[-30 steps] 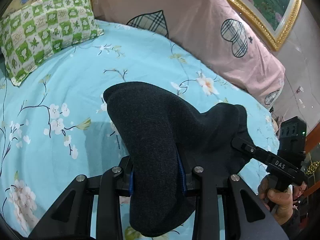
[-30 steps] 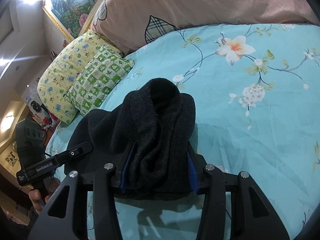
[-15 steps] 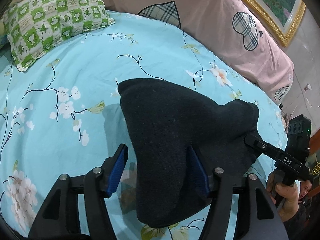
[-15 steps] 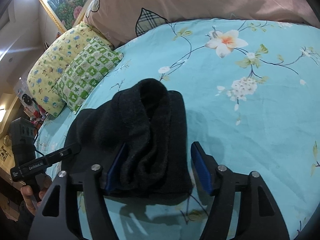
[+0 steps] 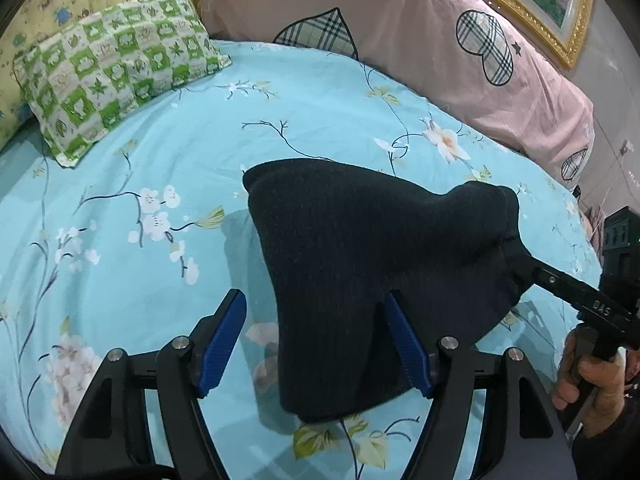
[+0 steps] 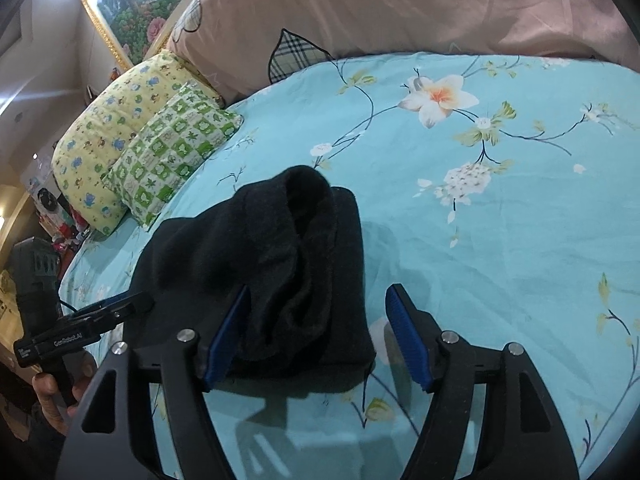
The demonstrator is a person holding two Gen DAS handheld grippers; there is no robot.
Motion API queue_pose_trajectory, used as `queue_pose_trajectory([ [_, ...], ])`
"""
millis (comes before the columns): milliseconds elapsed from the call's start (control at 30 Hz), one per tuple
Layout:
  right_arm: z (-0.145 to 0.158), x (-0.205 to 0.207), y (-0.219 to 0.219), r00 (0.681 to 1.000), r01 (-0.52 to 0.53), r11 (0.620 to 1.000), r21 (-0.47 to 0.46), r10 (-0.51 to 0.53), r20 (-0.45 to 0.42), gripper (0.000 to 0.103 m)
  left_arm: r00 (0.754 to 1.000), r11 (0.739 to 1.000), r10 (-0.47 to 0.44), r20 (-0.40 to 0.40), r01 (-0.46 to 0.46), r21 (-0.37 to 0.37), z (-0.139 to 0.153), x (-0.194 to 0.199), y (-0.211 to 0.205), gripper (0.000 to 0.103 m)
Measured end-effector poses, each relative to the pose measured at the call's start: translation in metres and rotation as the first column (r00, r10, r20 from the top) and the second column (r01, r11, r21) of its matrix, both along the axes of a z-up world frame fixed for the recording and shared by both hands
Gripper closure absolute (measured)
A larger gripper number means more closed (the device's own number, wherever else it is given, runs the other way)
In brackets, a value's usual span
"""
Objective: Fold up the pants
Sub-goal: 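Open both grippers and withdraw them from the folded pants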
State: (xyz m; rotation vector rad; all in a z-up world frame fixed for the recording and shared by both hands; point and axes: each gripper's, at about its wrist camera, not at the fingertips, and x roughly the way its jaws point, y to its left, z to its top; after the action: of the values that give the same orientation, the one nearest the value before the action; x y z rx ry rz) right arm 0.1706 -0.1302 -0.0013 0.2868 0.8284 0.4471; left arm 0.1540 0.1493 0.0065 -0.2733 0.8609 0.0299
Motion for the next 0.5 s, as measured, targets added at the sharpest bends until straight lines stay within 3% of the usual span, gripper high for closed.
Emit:
queue_pose_trajectory([
  [100, 0.005, -0.008, 0.003, 1.000, -0.009, 1.000, -0.007, 0.009, 0.013, 0.023, 1.000, 1.000, 0.001, 0.012, -0.001, 0.026, 0.003, -0.009, -0.005, 0.028],
  [500, 0.016, -0.039, 0.029, 0.991, -0.108, 0.989, -0.101, 0.115, 0.065, 0.016, 1.000, 0.996, 0.002, 0.016, -0.003, 0.085, 0.002, -0.045, -0.022, 0.025],
])
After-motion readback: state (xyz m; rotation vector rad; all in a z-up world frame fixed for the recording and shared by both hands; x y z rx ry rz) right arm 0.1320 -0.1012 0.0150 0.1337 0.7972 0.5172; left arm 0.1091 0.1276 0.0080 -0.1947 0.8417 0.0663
